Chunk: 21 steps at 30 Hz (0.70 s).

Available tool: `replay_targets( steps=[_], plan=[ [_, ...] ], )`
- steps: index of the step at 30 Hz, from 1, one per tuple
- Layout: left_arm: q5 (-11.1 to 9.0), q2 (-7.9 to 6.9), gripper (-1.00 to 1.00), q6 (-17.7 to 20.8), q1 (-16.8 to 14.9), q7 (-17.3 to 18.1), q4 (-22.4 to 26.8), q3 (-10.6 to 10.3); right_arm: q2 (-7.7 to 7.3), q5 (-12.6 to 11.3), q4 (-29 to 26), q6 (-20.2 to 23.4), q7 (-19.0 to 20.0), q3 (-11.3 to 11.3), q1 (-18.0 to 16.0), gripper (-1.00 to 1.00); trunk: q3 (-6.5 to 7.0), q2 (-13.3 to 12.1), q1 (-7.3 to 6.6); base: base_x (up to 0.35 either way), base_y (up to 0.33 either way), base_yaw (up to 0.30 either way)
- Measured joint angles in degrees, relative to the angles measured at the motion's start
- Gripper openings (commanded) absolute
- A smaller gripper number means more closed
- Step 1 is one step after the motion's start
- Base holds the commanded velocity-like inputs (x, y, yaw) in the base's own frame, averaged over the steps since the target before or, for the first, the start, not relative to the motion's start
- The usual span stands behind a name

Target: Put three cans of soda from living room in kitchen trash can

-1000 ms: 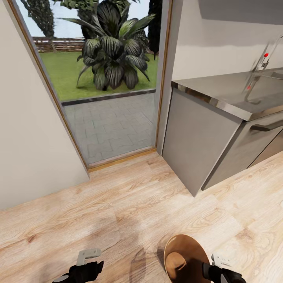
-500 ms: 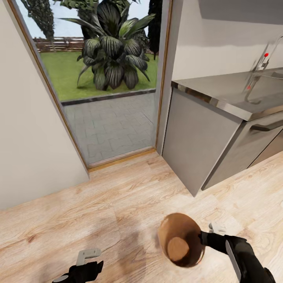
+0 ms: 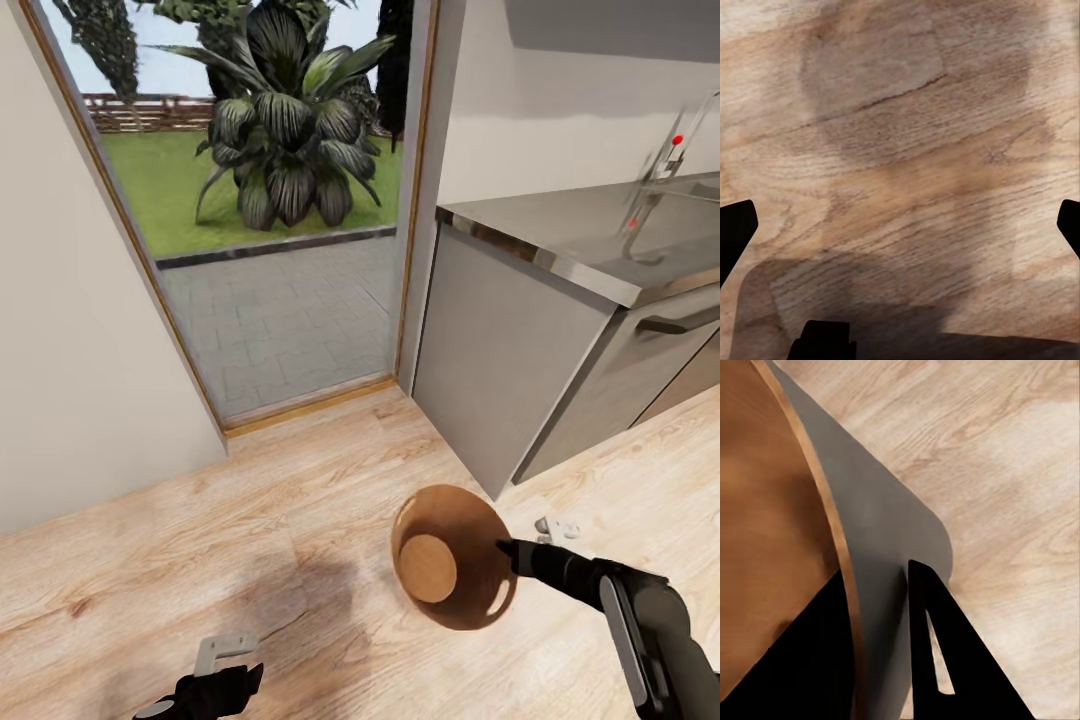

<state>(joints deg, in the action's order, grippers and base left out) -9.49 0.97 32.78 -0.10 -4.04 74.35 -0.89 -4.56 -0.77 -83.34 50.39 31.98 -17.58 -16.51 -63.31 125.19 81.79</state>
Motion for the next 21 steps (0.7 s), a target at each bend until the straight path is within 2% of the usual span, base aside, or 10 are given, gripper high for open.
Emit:
replay_targets(
  steps=[1,5,9,14,18,21],
  plan=[
    [0.0,0.00,1.00,0.0,0.0,0.0,0.0,0.0,0.00,0.0,-0.4,0.9,0.6,0.0,0.0,-1.00,0.00,0.0,0.00,0.000,0.000,0.000],
    [-0.1,-0.01,1.00,0.0,0.0,0.1,0.0,0.0,0.06,3.5,-0.9,1.8,1.4,-0.1,0.0,-1.00,0.00,0.0,0.00,0.000,0.000,0.000],
    [-0.1,-0.11,1.00,-0.1,0.0,0.0,0.0,0.0,0.07,1.5,-0.9,2.1,1.8,-0.1,0.0,-1.00,0.00,0.0,0.00,0.000,0.000,0.000],
    [0.0,-0.17,1.00,-0.1,0.0,0.0,0.0,0.0,0.27,2.8,-0.5,1.7,1.6,-0.1,0.0,-1.00,0.00,0.0,0.00,0.000,0.000,0.000],
    [0.0,-0.19,1.00,-0.2,0.0,-0.1,-0.1,0.0,0.33,2.2,-0.3,1.8,1.7,-0.2,0.0,-1.00,0.00,0.0,0.00,0.000,0.000,0.000],
    [0.0,-0.18,1.00,-0.2,0.0,-0.1,-0.1,0.0,0.34,2.8,-0.2,1.6,1.6,-0.2,0.0,-1.00,0.00,0.0,0.00,0.000,0.000,0.000]
  ],
)
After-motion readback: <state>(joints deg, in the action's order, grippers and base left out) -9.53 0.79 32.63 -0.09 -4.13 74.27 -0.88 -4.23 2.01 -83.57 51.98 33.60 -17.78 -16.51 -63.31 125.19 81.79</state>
